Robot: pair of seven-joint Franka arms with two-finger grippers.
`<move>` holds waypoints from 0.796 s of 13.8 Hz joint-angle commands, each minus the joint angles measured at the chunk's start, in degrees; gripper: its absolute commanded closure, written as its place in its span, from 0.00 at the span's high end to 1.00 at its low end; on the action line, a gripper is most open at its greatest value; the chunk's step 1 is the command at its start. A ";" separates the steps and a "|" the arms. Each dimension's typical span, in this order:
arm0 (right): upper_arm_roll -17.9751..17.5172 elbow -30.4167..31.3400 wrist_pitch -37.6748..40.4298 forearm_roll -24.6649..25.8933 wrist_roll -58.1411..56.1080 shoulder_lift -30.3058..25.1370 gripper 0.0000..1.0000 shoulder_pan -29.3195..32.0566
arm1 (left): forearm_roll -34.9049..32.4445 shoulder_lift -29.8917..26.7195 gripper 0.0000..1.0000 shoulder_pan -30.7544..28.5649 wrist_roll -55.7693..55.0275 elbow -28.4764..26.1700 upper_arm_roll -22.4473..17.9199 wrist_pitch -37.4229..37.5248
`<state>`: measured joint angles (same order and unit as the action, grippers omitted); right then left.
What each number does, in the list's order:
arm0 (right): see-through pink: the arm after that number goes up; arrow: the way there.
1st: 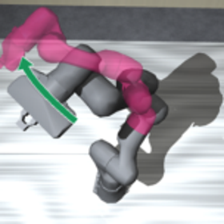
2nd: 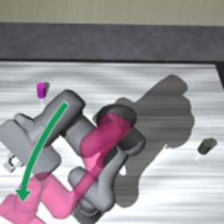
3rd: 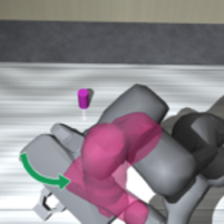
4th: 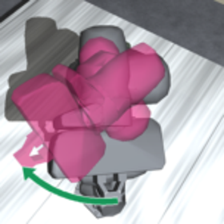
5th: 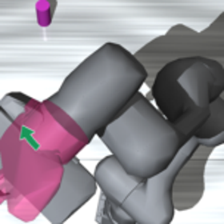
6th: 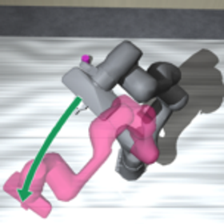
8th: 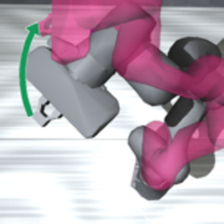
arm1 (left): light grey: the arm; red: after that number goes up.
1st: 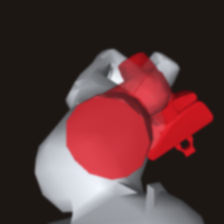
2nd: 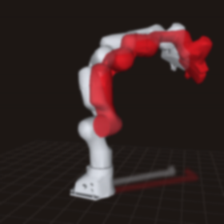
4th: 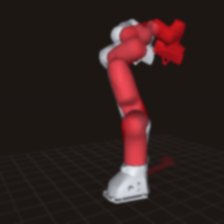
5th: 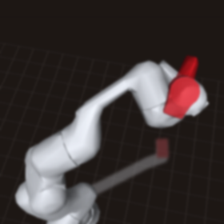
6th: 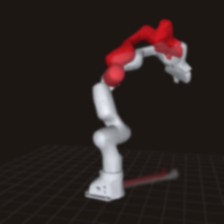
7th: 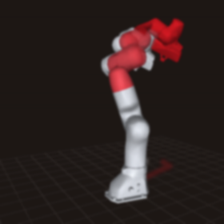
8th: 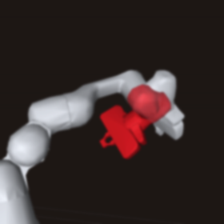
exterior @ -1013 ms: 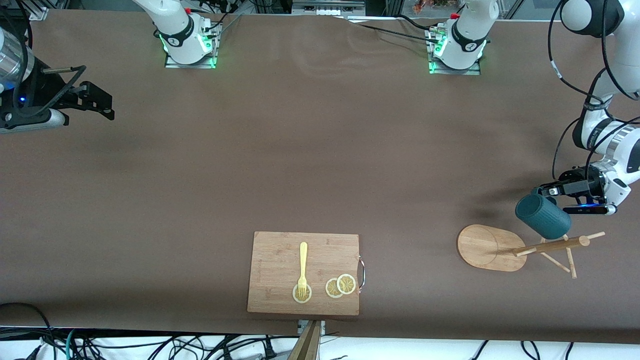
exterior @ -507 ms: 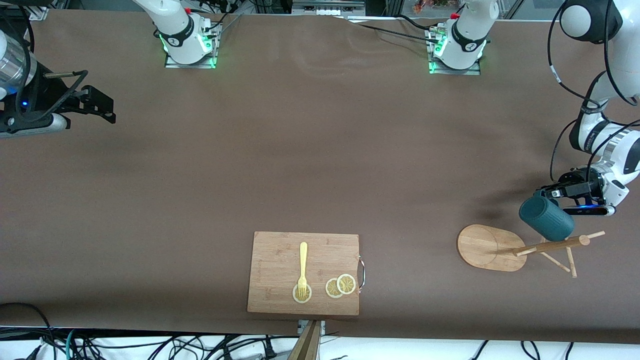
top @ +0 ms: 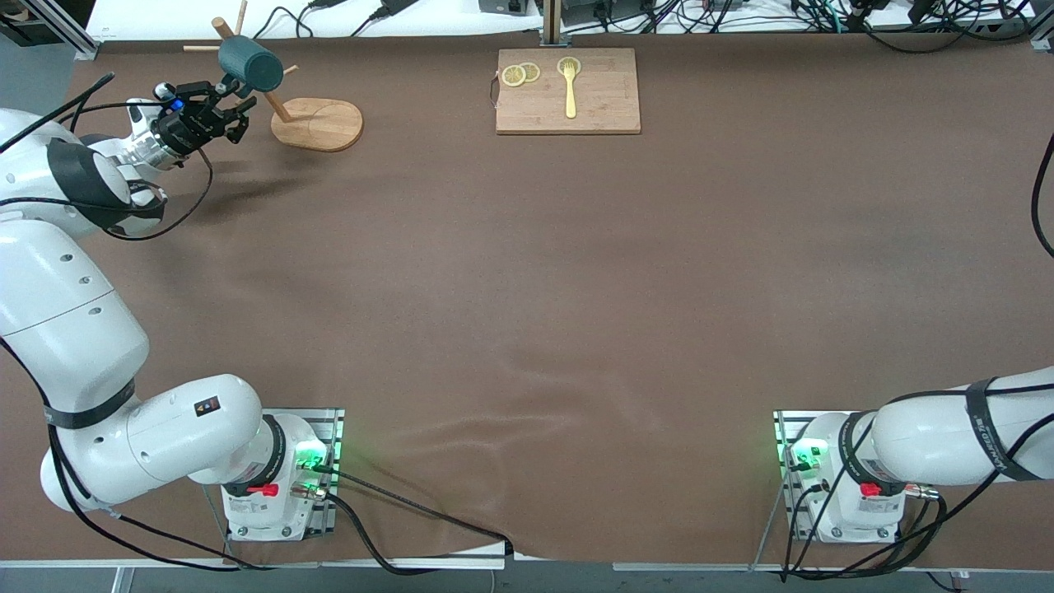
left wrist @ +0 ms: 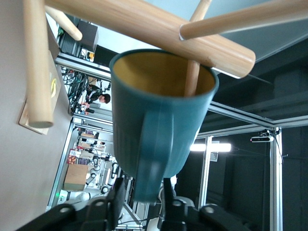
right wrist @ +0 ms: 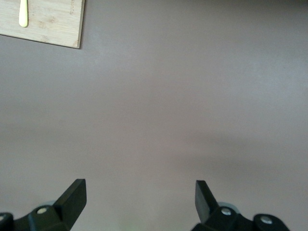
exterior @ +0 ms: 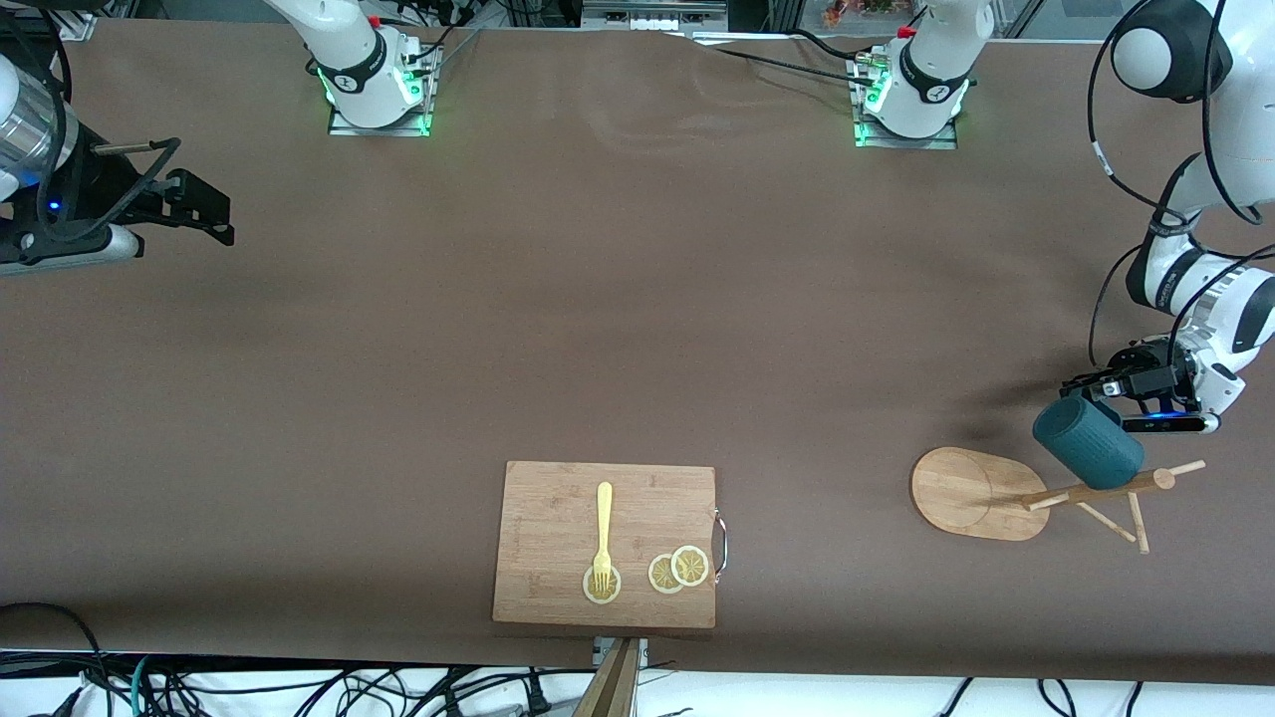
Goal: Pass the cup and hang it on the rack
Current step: 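Lower the mug handle onto a rack peg with the left gripper, then open the left gripper and pull it back from the mug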
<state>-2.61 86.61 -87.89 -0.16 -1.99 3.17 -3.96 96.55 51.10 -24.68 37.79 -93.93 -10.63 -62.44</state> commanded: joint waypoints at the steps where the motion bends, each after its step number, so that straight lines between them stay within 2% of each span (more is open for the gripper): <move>1: -0.38 -1.18 0.87 0.34 -0.56 0.17 1.00 0.09 | 0.40 1.19 1.00 -0.54 2.73 1.46 0.52 1.35; 6: -0.29 -1.18 0.87 0.51 -0.56 0.17 1.00 0.18 | -9.69 0.32 1.00 -1.07 2.99 1.55 0.08 5.65; 8: -0.38 -1.18 0.87 0.43 -0.47 0.17 1.00 0.09 | -16.62 -0.64 1.00 -1.16 3.08 1.55 -1.23 9.86; 11: -0.38 -1.18 0.87 0.43 -0.47 0.17 1.00 0.01 | -29.28 -5.12 1.00 -1.59 3.08 1.55 -1.68 11.46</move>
<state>-2.68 86.55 -87.86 -0.16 -2.00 3.17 -3.98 73.76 49.89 -25.98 40.43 -92.49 -12.12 -51.68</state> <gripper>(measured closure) 0.000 0.000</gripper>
